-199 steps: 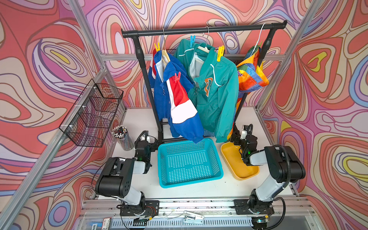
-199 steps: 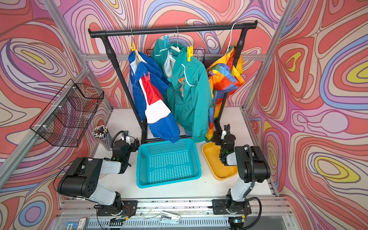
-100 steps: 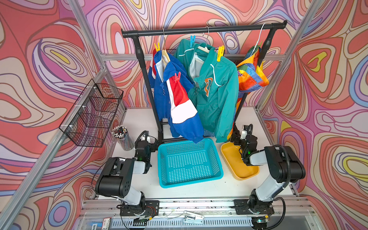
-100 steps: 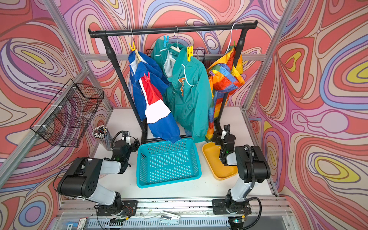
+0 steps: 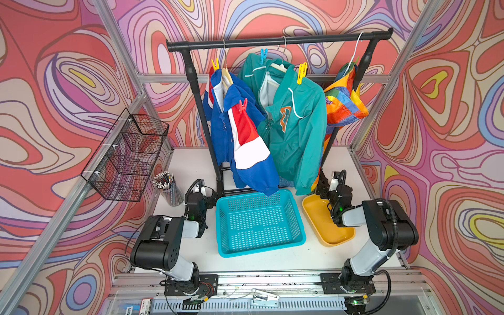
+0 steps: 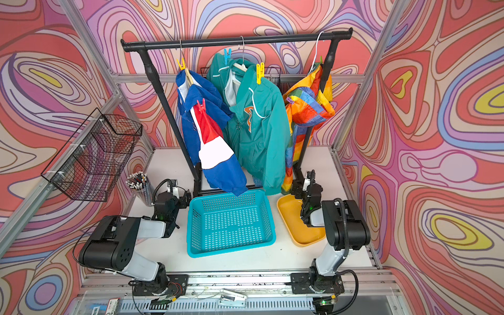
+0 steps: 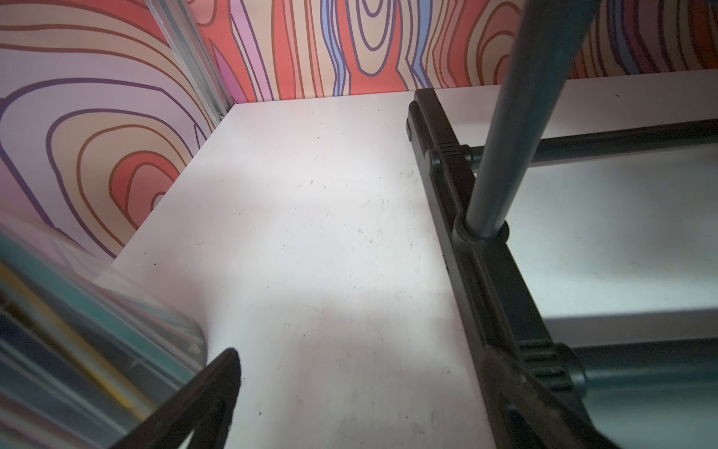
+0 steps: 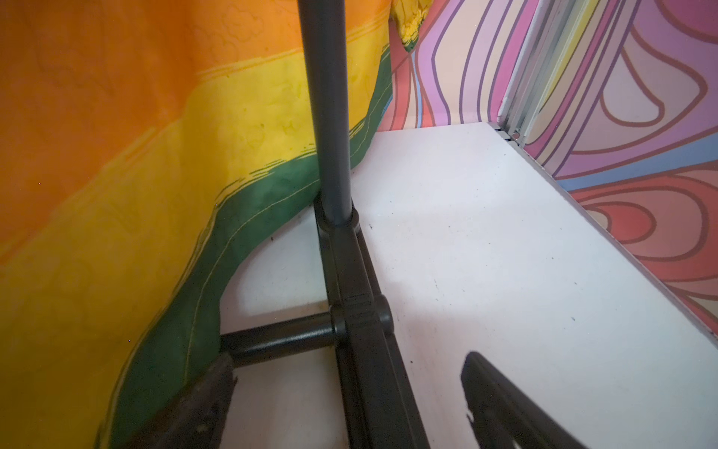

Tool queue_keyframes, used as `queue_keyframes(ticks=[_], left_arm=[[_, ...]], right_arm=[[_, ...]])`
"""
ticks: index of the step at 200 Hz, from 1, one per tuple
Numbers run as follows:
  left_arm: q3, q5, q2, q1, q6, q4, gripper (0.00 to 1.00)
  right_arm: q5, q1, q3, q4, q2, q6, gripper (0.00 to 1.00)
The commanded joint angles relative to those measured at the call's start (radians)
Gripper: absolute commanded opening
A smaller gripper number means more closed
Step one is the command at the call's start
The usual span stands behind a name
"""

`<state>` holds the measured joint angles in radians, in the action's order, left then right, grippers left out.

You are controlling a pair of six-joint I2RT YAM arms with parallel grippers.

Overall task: Remove the clothespins securing jackets to the hanger
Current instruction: Adjust the hanger on the clothesline.

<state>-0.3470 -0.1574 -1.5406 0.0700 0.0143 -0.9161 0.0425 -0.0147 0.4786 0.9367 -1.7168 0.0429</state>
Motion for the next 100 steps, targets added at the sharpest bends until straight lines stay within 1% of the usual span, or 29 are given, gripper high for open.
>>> queue_keyframes(ticks=[1,22,27,37,51,59,71,84,92,100], left_arm=[[-0.015,0.002,-0.007,-0.008,-0.005,-0.010,0.98],[-0.016,0.003,-0.006,-0.007,-0.004,-0.010,0.98],[-0.016,0.002,-0.006,-0.009,-0.006,-0.009,1.00],[-0.022,-0.040,0.006,-0.008,-0.019,0.003,1.00],[-0.032,-0.084,0.086,-0.007,-0.038,0.097,1.00],[-0.041,-0.097,0.149,-0.007,-0.046,0.169,1.00],[-0.057,-0.115,0.250,-0.007,-0.075,0.285,1.00],[-0.069,-0.165,0.356,-0.007,-0.152,0.364,1.00],[-0.077,-0.161,0.416,-0.007,-0.179,0.410,1.00],[-0.094,-0.142,0.468,-0.007,-0.204,0.465,1.00]], right_arm=[[-0.004,-0.006,-0.010,0.019,-0.001,-0.005,0.96],[-0.005,-0.006,-0.011,0.019,-0.003,-0.003,0.96],[-0.007,-0.006,-0.011,0.020,-0.002,-0.003,0.96],[-0.011,-0.006,-0.014,0.022,-0.001,-0.002,0.96],[-0.021,-0.006,-0.018,0.025,0.009,-0.008,0.91],[-0.023,-0.005,-0.018,0.007,0.035,-0.009,0.92],[-0.004,-0.006,-0.008,-0.077,0.103,0.002,0.92],[0.044,-0.006,0.029,-0.251,0.198,0.058,0.92],[0.049,-0.005,0.055,-0.354,0.247,0.080,0.92],[0.022,-0.005,0.088,-0.451,0.298,0.107,0.90]])
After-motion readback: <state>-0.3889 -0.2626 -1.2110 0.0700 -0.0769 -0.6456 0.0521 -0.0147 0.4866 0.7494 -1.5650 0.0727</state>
